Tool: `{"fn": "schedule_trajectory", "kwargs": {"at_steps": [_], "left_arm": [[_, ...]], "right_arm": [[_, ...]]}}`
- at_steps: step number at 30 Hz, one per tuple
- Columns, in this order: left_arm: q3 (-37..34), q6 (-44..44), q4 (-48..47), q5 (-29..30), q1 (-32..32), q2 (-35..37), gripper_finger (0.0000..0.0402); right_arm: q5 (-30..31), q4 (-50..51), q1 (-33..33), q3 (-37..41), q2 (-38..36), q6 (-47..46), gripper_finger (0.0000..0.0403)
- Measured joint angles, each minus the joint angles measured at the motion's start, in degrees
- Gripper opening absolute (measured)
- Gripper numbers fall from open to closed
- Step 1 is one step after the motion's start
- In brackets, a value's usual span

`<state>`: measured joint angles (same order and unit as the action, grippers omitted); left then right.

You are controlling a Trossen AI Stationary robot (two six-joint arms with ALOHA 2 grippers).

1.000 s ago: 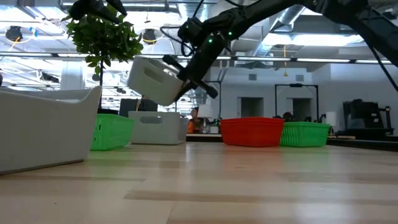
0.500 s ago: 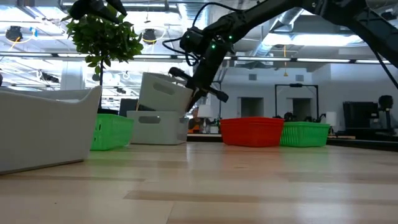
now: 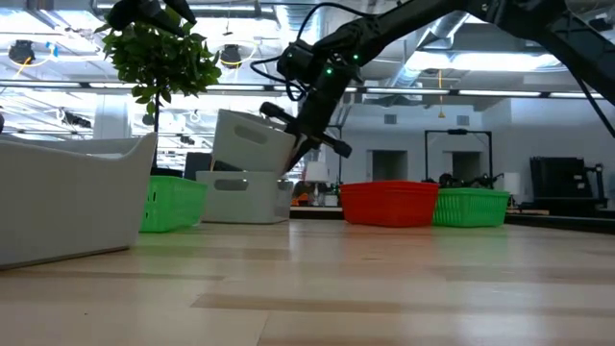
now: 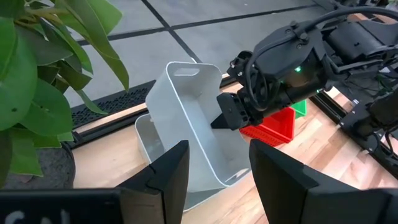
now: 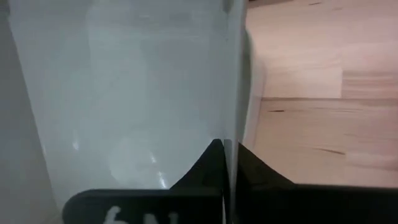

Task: Stack baskets by color
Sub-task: Stack the middle gray bin on the top gray bin

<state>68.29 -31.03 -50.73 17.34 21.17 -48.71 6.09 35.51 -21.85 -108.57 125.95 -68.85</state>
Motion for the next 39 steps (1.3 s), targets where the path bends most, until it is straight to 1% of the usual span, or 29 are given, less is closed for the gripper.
{"fn": "schedule_trajectory", "kwargs": {"at_steps": [7, 16, 21, 26, 31, 39], "left_arm": [[0.0, 0.0, 0.0, 0.0, 0.0, 0.0, 0.0155], [0.0, 0.4, 0.0, 0.0, 0.0, 0.0, 0.0155], [0.0, 1.1, 0.0, 0.0, 0.0, 0.0, 0.0155], [0.0, 1.1, 0.0, 0.0, 0.0, 0.0, 0.0155], [0.0, 1.1, 0.0, 0.0, 0.0, 0.0, 0.0155], [0.0, 2.0, -0.3, 0.0, 0.0, 0.0, 0.0155]], "right_arm": [[-0.4, -0.7, 0.2, 0.0, 0.0, 0.3, 0.0072], [-0.3, -1.1, 0.4, 0.0, 0.0, 0.5, 0.0149], [-1.5, -5.8, 0.3, 0.0, 0.0, 4.1, 0.0179], [-3.8, -9.3, 0.0, 0.0, 0.0, 4.7, 0.0189], [-8.9, -8.6, -0.6, 0.0, -0.4, 8.7, 0.0183], [-12.2, -8.3, -0.8, 0.0, -2.2, 12.6, 0.0178]]}}
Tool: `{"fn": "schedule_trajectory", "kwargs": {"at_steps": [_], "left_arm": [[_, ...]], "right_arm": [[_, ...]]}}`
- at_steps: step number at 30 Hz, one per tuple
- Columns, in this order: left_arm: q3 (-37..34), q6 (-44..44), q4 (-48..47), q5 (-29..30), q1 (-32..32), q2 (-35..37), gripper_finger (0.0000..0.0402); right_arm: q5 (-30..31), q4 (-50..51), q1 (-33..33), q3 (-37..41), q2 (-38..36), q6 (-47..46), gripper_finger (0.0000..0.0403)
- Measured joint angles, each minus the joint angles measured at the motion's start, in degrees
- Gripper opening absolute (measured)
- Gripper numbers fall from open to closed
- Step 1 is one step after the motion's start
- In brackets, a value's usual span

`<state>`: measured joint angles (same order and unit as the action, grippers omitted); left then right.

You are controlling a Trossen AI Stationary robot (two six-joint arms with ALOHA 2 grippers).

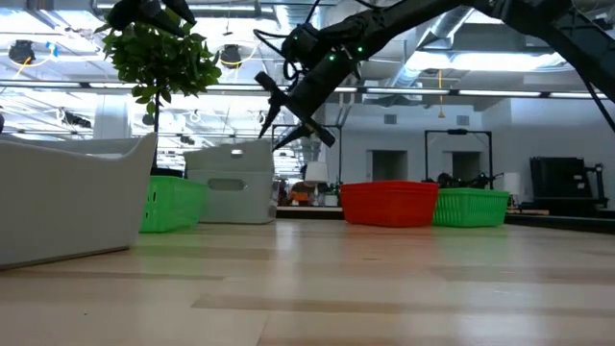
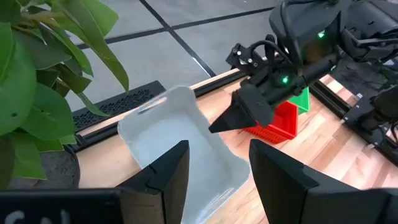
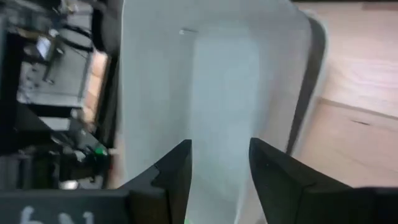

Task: Stack baskets by color
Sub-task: Stack the middle gray bin on the top gray bin, then stack the bottom gray bin on the gray bins

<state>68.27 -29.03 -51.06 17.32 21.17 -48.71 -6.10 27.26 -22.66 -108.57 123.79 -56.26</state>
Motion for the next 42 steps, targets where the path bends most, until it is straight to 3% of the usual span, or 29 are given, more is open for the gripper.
{"fn": "schedule_trajectory", "kwargs": {"at_steps": [13, 20, 27, 35, 42], "left_arm": [[0.0, 3.8, -5.5, -1.4, 0.3, -0.5, 0.0155], [0.0, 3.2, -13.3, -9.6, 0.4, -0.5, 0.0155], [0.0, -2.3, -25.1, -20.8, -0.4, -0.5, 0.0155], [-3.7, -18.1, -28.2, -23.2, -11.2, 0.1, 0.0155], [-10.7, -37.3, -16.2, -21.8, -29.5, -0.5, 0.0155]], "right_arm": [[-0.3, 10.6, 3.4, 0.0, -4.9, 14.9, 0.0177], [0.4, 29.8, 13.9, 0.0, -10.5, 18.9, 0.0177], [10.2, 43.5, 27.8, 0.0, -12.7, 8.0, 0.0177], [16.7, 46.2, 38.6, 1.2, -12.0, -3.7, 0.0177], [20.5, 54.3, 44.8, 2.0, -12.0, -11.4, 0.0177]]}}
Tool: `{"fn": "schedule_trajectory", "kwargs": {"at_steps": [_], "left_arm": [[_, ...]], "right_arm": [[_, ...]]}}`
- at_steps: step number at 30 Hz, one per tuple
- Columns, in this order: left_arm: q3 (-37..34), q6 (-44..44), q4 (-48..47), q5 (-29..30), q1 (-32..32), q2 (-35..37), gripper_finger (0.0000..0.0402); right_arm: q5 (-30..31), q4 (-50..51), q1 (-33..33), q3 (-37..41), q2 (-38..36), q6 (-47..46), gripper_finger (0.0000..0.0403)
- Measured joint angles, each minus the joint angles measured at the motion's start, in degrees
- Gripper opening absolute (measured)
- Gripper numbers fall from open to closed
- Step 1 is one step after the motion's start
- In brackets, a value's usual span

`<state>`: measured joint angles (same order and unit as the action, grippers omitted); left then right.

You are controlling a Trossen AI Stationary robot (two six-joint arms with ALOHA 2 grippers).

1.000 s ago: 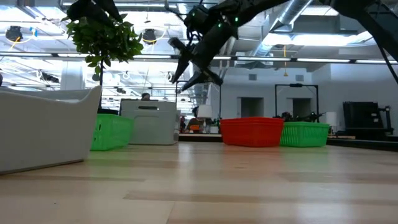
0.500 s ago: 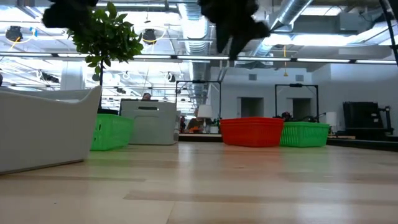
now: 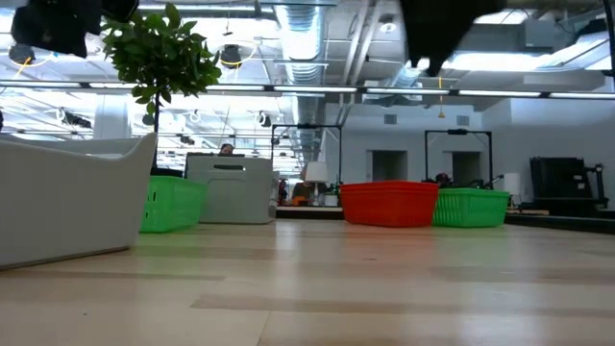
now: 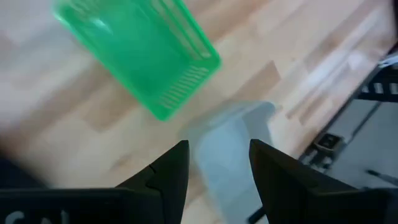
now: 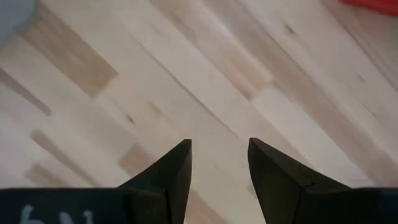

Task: Stack baskets by color
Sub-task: Stack the bottom gray bin on the gray bins

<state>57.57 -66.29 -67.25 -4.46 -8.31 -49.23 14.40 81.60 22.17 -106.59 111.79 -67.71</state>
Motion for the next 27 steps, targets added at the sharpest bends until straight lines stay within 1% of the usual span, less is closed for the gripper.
{"fn": "schedule_trajectory", "kwargs": {"at_steps": [4, 8, 11, 17, 20, 23, 27], "left_arm": [[-3.7, -11.3, 7.1, 4.1, -10.3, -2.2, 0.0155], [-4.6, -19.8, 6.4, 8.1, -18.9, -6.0, 0.0155], [-4.8, -24.5, 4.5, 8.9, -24.0, -9.4, 0.0155], [-4.8, -35.0, 10.1, 8.8, -34.9, -16.4, 0.0155], [-4.8, -40.8, 10.5, 9.7, -38.8, -20.1, 0.0155], [-4.8, -44.8, 10.8, 9.9, -41.0, -23.7, 0.0155], [-4.8, -46.7, 17.0, 10.1, -41.6, -28.6, 0.0155]], "right_arm": [[1.0, 1.6, 4.0, 0.0, 0.0, -4.9, 0.0177], [1.2, 2.2, 7.4, 0.0, 0.0, -8.1, 0.0177], [2.1, 2.1, 9.6, 0.0, 0.0, -10.6, 0.0177], [4.0, 1.8, 12.5, 0.0, 0.0, -13.8, 0.0177], [4.3, 1.7, 13.4, 0.0, 0.0, -14.0, 0.0177], [4.3, 1.3, 14.1, 0.0, 0.0, -13.9, 0.0177], [5.8, 1.3, 14.8, 0.0, 0.0, -13.9, 0.0177]]}}
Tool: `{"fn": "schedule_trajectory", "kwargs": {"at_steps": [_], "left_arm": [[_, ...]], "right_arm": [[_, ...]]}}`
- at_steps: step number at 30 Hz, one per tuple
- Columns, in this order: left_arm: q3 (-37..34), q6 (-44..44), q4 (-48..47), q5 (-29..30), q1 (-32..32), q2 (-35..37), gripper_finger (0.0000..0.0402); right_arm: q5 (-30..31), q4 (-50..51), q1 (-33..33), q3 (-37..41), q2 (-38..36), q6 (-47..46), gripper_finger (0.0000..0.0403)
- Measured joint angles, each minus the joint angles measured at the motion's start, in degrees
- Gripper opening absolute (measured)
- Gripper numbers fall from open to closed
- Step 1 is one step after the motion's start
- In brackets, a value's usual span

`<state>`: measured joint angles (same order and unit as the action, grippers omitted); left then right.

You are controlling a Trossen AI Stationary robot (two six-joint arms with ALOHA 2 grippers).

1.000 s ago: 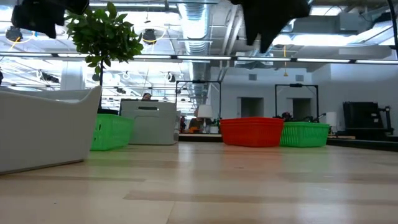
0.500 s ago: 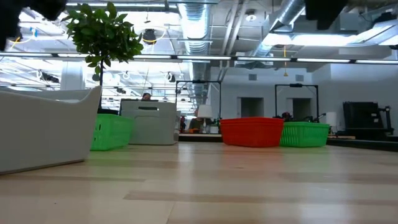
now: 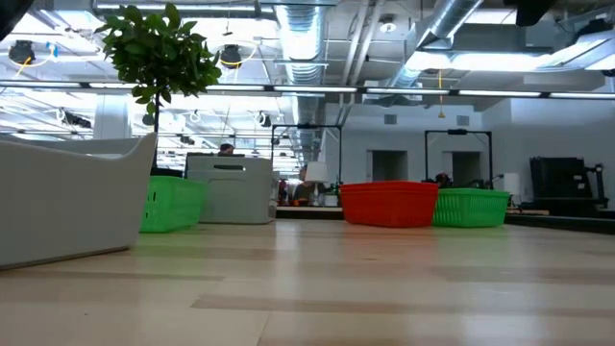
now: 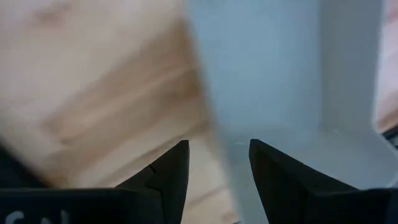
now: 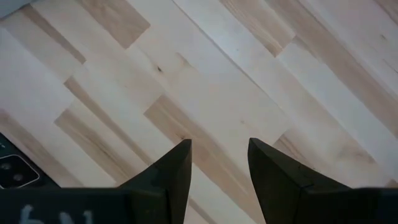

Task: Stack baskets by color
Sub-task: Stack the bottom gray bin on the gray bins

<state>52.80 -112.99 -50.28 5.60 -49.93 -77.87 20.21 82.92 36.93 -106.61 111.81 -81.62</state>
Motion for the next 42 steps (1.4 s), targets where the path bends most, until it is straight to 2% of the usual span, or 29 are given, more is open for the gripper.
{"fn": "schedule_trajectory", "kwargs": {"at_steps": [4, 7, 11, 16, 19, 22, 24, 27, 31, 35, 40, 42], "left_arm": [[0.0, 1.6, 9.2, 1.1, 1.7, -5.3, 0.0155], [0.0, 6.4, 17.6, 1.3, 5.3, -8.5, 0.0155], [0.0, 16.0, 29.2, 3.1, 12.5, -11.3, 0.0155], [0.0, 29.1, 43.3, 5.5, 24.9, -14.7, 0.0155], [0.0, 35.3, 53.1, 1.9, 31.6, -16.6, 0.0155], [0.0, 38.2, 60.8, -5.4, 36.5, -16.6, 0.0155], [0.0, 38.9, 61.5, -9.9, 38.6, -14.8, 0.0155], [0.0, 41.4, 57.6, -13.3, 40.8, -9.2, 0.0155], [0.1, 44.4, 51.0, -13.6, 43.5, 0.4, 0.0155], [0.1, 47.7, 45.6, -13.7, 46.4, 10.3, 0.0155], [0.1, 50.2, 39.2, -13.9, 48.7, 21.0, 0.0155], [0.1, 51.0, 37.4, -13.8, 49.7, 24.3, 0.0155]], "right_arm": [[0.4, 0.0, 0.0, 0.0, 0.0, 0.0, 0.0177], [0.6, -0.8, 0.0, 0.0, 0.0, -1.0, 0.0177], [0.6, -1.1, 0.0, 0.0, 0.0, -3.9, 0.0177], [1.0, -0.8, 0.1, 0.0, 0.0, -11.6, 0.0177], [2.2, -0.7, -0.3, 0.0, 0.0, -18.6, 0.0177], [2.2, -0.9, -0.7, 0.0, 0.0, -26.8, 0.0177], [2.8, -1.2, -0.8, 0.0, 0.0, -31.1, 0.0177], [3.8, -1.8, -0.3, 1.1, 0.0, -33.2, 0.0177], [1.6, -3.8, 1.3, 3.7, 0.1, -41.9, 0.0177], [0.3, -15.0, 3.0, 7.5, 0.1, -48.2, 0.0177], [-0.9, -25.9, 2.1, 10.5, 0.0, -49.1, 0.0177], [-1.0, -27.4, 0.9, 12.1, 0.1, -49.1, 0.0177]]}}
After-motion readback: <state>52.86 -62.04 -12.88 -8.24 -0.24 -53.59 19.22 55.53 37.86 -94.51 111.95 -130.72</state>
